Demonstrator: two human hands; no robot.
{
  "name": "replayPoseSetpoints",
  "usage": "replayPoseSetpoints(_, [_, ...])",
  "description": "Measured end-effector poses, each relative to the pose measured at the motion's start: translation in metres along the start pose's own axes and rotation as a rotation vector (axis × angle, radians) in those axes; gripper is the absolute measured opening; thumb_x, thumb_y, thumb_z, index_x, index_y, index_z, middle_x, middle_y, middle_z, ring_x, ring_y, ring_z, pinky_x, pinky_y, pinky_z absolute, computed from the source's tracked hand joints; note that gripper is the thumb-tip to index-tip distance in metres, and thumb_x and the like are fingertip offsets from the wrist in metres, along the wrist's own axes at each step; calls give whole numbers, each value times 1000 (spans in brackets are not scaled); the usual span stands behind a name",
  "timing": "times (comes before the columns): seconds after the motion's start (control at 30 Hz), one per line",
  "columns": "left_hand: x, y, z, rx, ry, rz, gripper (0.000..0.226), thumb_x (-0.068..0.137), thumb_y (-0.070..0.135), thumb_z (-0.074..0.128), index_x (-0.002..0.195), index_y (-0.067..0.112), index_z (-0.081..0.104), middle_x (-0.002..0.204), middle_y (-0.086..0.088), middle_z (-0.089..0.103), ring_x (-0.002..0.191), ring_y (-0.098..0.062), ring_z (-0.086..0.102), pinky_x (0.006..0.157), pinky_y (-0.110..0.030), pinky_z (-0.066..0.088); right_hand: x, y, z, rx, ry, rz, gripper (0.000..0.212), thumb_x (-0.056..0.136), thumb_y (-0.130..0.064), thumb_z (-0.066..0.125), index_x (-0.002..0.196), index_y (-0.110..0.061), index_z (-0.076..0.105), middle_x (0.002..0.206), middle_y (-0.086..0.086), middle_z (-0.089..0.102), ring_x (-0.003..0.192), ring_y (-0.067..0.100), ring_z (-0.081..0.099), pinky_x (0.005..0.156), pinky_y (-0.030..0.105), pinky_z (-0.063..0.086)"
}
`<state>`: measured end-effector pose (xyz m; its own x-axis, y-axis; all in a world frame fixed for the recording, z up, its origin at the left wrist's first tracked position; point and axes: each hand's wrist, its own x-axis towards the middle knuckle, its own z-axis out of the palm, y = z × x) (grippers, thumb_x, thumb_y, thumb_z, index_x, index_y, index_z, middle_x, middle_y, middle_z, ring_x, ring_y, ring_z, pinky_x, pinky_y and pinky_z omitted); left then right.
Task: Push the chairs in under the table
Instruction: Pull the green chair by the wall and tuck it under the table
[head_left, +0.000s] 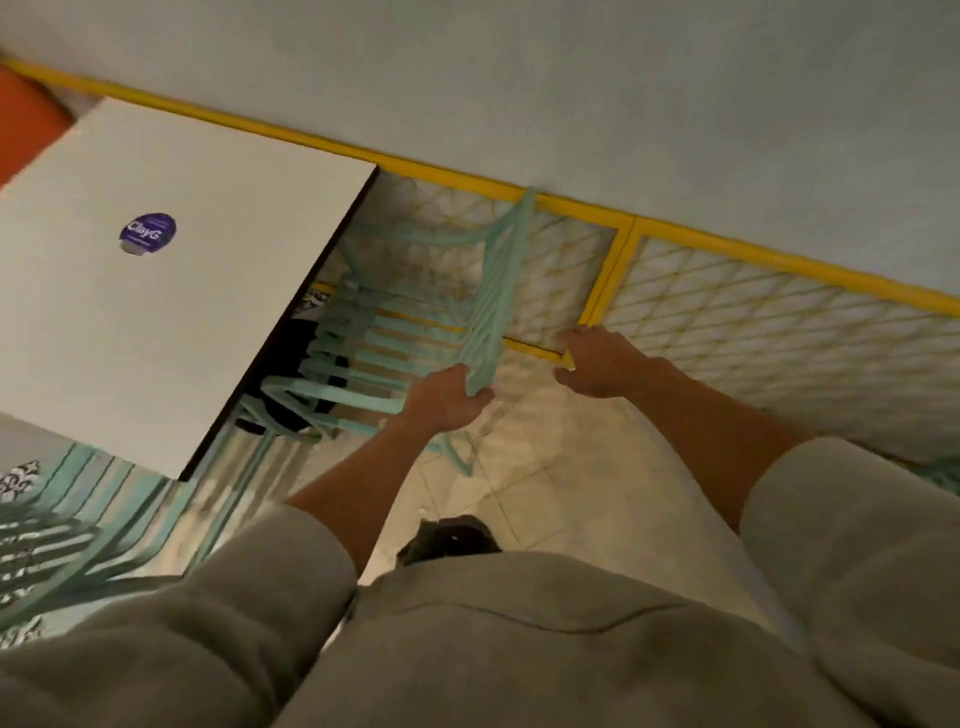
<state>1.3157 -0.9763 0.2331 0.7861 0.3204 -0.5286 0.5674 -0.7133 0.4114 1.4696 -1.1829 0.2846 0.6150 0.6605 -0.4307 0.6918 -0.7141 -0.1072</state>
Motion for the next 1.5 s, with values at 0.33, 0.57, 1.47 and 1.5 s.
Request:
replayPoseSetpoints(0.33, [80, 36, 10, -121, -49, -98, 69, 100, 62, 54, 145, 10, 50, 133, -12, 65, 116, -33, 65, 99, -44, 53, 131, 40, -58, -91, -85, -216, 67, 103, -45, 58, 159, -13, 40, 163, 14, 41, 142, 39, 45, 113, 50, 42])
replayPoseSetpoints(0.57, [141, 51, 20, -204, -66, -212, 74, 103, 55, 55, 150, 0, 39, 147, -21, 53, 131, -37, 56, 103, -41, 45, 211, 52, -90, -238, -128, -296, 66, 102, -42, 57, 159, -15, 39, 162, 12, 43, 143, 37, 45, 113, 52, 40])
replayPoseSetpoints(1.47, [196, 93, 34, -277, 83, -873, 36, 88, 26, 71, 124, 25, 66, 115, -1, 69, 100, -23, 70, 87, -43, 62, 400, 58, -83, -718, -360, -915, 57, 95, -43, 63, 151, -43, 54, 135, 0, 70, 119, 27, 68, 93, 40, 56])
replayPoseSetpoints(1.5, [195, 94, 35, -257, 80, -864, 36, 89, 26, 71, 124, 26, 65, 115, -1, 69, 100, -23, 70, 88, -42, 62, 397, 61, -80, -730, -353, -909, 58, 95, -44, 63, 152, -47, 51, 133, -1, 71, 117, 27, 69, 92, 41, 56])
